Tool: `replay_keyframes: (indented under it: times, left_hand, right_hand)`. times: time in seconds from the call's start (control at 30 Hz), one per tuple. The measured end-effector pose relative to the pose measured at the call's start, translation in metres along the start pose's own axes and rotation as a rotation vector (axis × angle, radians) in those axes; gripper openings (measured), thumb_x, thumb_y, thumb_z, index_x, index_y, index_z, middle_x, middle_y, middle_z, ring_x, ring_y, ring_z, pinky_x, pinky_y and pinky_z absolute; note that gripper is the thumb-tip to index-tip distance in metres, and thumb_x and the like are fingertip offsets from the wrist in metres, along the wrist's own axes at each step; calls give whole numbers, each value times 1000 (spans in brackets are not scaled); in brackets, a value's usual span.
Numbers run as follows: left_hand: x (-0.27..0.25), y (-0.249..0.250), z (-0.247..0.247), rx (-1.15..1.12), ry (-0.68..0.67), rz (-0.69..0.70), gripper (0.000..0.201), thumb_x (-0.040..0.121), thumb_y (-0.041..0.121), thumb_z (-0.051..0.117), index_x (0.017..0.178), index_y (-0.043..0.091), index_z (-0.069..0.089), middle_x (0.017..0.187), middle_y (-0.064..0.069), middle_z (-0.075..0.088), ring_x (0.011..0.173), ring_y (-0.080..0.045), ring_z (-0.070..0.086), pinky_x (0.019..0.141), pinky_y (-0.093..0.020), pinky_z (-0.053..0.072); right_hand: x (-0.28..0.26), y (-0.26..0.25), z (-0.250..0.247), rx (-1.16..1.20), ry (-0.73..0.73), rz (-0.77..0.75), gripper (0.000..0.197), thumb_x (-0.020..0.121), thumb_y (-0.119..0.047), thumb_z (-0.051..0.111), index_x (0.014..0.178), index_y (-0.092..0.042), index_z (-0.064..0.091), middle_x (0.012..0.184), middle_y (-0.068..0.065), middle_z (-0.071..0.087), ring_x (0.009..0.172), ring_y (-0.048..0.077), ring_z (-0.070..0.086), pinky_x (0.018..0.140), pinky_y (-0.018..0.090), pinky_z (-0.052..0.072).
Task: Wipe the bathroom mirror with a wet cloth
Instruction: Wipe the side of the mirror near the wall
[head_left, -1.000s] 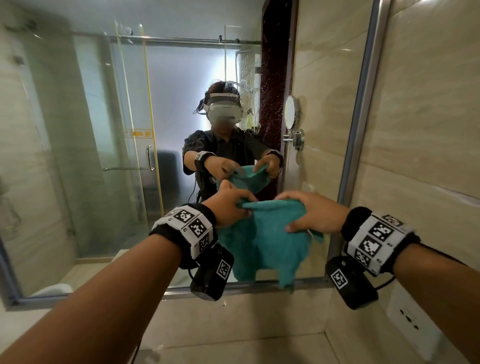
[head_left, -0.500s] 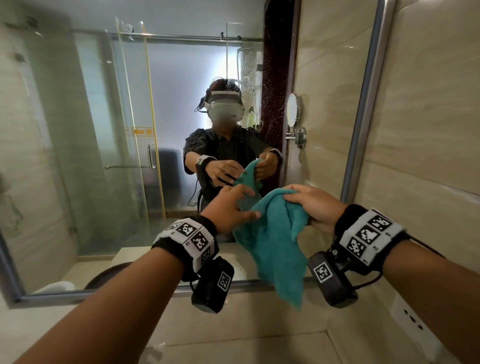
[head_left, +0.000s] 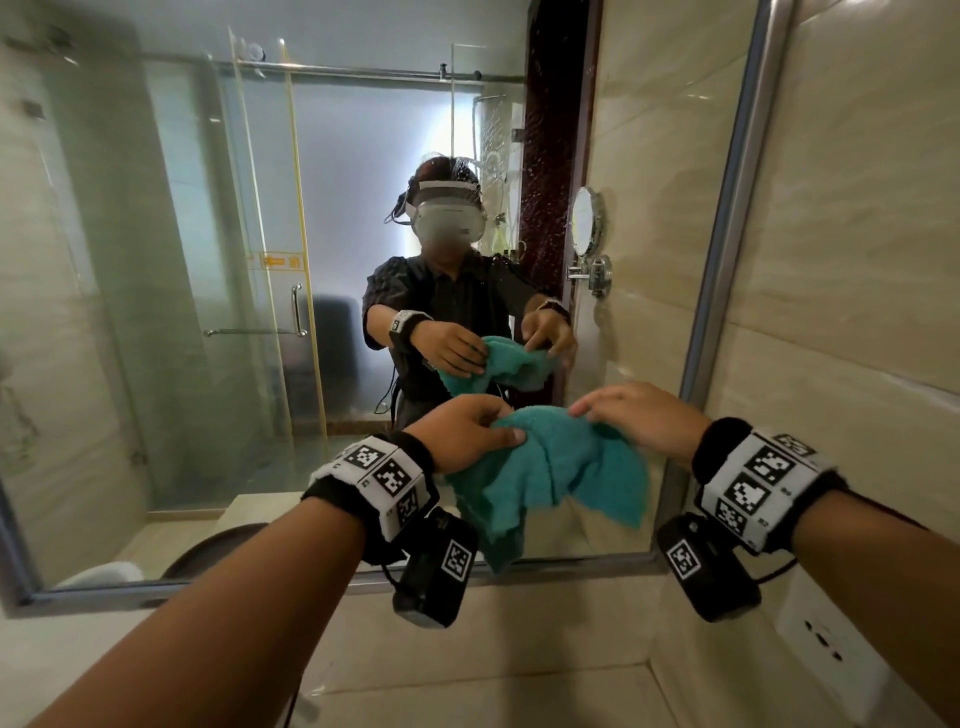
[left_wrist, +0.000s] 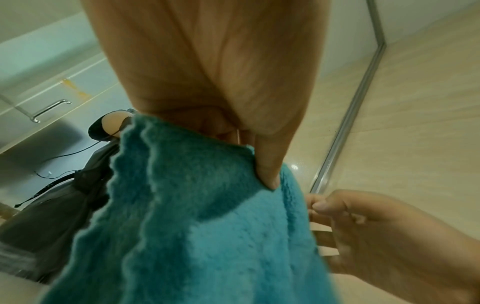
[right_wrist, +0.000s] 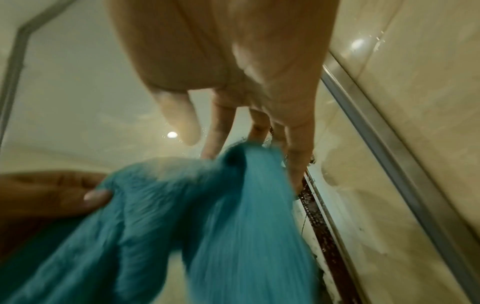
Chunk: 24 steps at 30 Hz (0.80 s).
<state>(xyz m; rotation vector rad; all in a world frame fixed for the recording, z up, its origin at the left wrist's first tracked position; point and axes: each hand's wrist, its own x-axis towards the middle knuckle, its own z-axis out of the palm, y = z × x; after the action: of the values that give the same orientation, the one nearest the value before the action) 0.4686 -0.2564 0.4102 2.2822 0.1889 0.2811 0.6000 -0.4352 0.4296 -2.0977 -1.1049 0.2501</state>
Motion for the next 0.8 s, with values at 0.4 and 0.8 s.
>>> replay_keyframes:
  times: [0.4, 0.8]
  left_hand:
    - [5, 10, -11, -189, 56, 65, 25, 85, 26, 67, 108, 25, 57, 115, -11, 62, 105, -28, 60, 96, -44, 48]
    - [22, 12, -3, -211, 61, 171, 46, 79, 12, 73, 117, 18, 48, 114, -4, 63, 106, -18, 61, 94, -40, 51]
  right_hand:
    - [0, -19, 18, 418, 15, 12, 18, 95, -12, 50, 113, -9, 54, 100, 10, 65, 83, 17, 65, 71, 35, 56]
    - [3, -25, 11, 728, -56, -46, 26, 94, -17, 37, 100, -20, 62, 108, 9, 59, 95, 24, 59, 79, 44, 52]
